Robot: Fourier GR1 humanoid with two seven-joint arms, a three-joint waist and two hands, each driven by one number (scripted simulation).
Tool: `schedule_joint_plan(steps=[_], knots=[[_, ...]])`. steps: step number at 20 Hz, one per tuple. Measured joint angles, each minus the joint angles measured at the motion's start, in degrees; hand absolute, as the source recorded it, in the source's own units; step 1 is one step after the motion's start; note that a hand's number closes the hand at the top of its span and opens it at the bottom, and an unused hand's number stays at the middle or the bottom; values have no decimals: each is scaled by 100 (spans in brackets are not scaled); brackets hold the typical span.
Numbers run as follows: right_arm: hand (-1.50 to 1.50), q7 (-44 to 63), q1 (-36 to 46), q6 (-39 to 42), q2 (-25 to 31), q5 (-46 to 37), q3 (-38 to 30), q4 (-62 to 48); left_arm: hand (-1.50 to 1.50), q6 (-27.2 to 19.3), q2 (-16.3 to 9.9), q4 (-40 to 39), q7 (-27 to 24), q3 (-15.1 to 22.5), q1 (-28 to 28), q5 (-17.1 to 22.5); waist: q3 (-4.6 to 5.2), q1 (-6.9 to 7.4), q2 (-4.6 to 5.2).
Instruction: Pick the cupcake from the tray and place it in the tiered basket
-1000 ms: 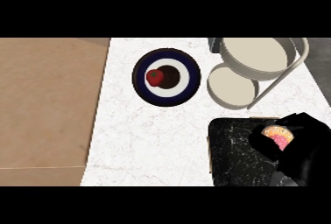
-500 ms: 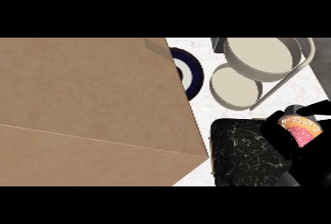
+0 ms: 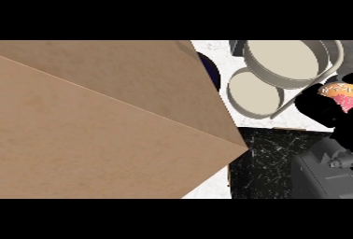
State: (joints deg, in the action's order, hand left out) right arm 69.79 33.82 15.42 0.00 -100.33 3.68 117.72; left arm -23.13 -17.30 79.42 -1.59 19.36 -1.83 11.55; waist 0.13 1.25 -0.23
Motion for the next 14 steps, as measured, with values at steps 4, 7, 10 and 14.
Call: schedule_joint_plan(steps=[4,7,10,14], knots=[[150,-112,715,227,0,93,-572,-516,0,-4,27,-32,-63,2,-5,-50,-8,28,12],[150,-314,1124,362,0,242,-1054,-905,0,-15,48,-7,-14,-24,-17,-46,-14,12,17],[150,-445,1409,399,0,341,-1450,-1391,0,31,39,-31,1,-63,8,-42,-23,3,24],[150,-554,1694,291,3,486,-1922,-2118,0,-2,71,3,81,-61,34,-107,-24,-1,37]])
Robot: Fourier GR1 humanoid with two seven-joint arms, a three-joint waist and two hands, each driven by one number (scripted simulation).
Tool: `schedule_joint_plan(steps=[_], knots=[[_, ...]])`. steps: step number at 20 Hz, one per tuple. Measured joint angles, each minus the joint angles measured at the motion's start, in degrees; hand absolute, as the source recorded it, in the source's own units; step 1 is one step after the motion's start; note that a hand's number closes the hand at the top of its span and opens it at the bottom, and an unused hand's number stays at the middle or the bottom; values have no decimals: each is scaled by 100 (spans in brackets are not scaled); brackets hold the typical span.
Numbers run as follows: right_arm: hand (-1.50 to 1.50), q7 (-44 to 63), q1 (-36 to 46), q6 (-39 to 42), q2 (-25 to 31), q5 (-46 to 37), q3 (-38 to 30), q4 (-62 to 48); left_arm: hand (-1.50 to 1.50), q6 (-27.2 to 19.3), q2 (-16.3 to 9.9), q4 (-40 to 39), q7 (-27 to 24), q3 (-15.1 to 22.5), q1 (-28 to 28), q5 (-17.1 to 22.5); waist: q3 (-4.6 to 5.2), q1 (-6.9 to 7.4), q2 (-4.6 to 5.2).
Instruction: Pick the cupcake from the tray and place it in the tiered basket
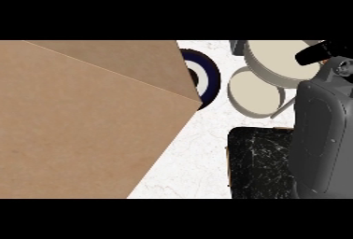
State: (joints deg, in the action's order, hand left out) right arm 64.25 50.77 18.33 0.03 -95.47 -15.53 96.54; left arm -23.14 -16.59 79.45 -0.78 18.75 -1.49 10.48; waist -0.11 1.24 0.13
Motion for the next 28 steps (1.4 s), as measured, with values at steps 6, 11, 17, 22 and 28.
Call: schedule_joint_plan(steps=[6,11,17,22,28], knots=[[150,-57,167,-438,13,-61,-608,-967,0,68,-7,-46,-19,-111,22,-12,-2,-10,9],[150,-136,142,-1158,25,81,-1016,-1589,0,120,55,-85,-38,-142,48,-43,-2,-13,14],[-150,-256,68,-2331,23,915,-1491,-1608,0,102,108,-25,-8,-110,6,-105,14,19,-14],[-150,-562,-39,-3590,34,1491,-1612,-1665,0,142,110,-50,-58,-145,-11,-132,26,24,-25],[-150,-635,-158,-4700,6,1500,-1431,-1420,0,193,82,-38,-30,-194,-83,-148,0,-34,-24]])
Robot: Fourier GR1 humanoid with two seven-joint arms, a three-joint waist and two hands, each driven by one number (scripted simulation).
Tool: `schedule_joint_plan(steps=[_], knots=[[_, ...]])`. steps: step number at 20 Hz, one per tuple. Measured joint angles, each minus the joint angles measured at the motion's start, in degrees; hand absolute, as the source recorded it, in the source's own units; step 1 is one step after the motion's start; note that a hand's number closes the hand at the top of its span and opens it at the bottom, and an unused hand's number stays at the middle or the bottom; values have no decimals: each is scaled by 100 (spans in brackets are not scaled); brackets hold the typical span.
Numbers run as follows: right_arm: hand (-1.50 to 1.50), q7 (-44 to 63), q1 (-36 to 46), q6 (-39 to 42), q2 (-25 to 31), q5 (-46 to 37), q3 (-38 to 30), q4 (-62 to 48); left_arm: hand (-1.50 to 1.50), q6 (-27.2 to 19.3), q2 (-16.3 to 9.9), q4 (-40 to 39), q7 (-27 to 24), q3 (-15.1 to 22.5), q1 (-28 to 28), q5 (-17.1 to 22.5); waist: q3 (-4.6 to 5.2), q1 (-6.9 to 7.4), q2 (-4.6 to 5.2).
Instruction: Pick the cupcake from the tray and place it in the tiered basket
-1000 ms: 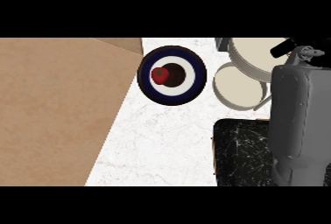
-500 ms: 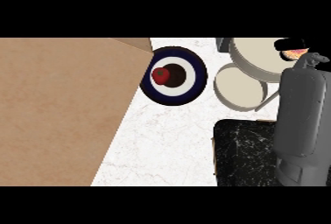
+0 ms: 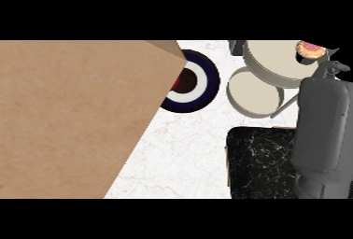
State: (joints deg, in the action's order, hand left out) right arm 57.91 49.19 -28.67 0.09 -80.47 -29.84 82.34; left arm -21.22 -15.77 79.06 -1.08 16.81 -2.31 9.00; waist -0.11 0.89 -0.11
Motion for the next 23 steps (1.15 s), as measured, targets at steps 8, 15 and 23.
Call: schedule_joint_plan(steps=[8,15,23], knots=[[-150,442,-586,-38,-10,-1326,14,1663,0,-36,-2,50,15,-100,-138,10,5,-161,-66],[-150,872,-1512,675,-11,-1572,419,3957,0,-32,-22,58,-29,-189,-264,41,8,-297,-143],[-150,980,-3119,1619,38,-1153,952,6031,0,-112,22,101,-57,-237,-413,45,4,-484,-192]])
